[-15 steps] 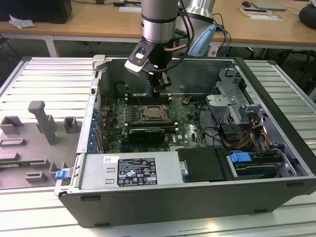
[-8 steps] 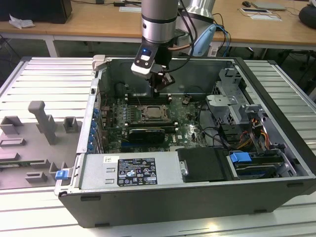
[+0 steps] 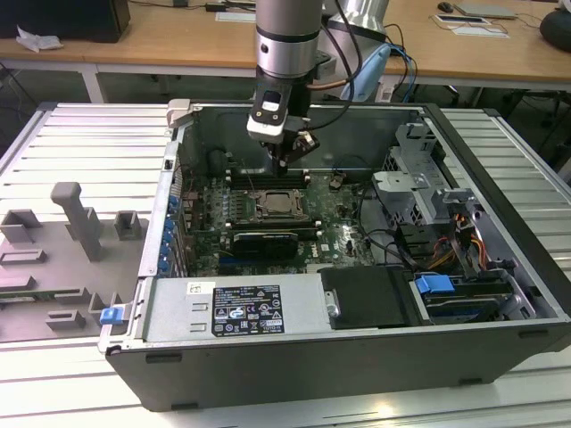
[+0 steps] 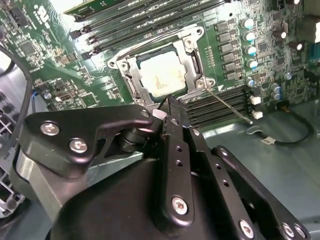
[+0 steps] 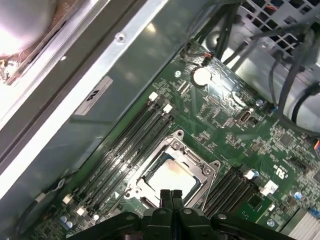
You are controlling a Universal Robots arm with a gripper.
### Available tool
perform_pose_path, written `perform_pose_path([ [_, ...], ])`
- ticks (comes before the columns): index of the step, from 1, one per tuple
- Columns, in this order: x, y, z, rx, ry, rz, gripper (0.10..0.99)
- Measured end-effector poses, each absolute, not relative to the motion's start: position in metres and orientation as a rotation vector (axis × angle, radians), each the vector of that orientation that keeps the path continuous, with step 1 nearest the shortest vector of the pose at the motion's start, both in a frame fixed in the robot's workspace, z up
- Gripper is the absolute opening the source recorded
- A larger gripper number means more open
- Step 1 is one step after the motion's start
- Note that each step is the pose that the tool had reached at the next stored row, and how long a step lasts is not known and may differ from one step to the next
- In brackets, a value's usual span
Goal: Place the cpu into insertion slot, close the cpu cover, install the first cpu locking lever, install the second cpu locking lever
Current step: 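Install the first cpu locking lever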
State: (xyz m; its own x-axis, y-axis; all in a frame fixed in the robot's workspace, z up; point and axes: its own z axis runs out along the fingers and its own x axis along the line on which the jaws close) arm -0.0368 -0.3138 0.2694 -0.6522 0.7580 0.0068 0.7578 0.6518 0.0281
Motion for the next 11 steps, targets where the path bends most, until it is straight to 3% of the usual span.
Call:
perform_pose_path([
  [11,-0.0368,-0.3138,0.2694,1.103,2.938,0.045,0.106],
])
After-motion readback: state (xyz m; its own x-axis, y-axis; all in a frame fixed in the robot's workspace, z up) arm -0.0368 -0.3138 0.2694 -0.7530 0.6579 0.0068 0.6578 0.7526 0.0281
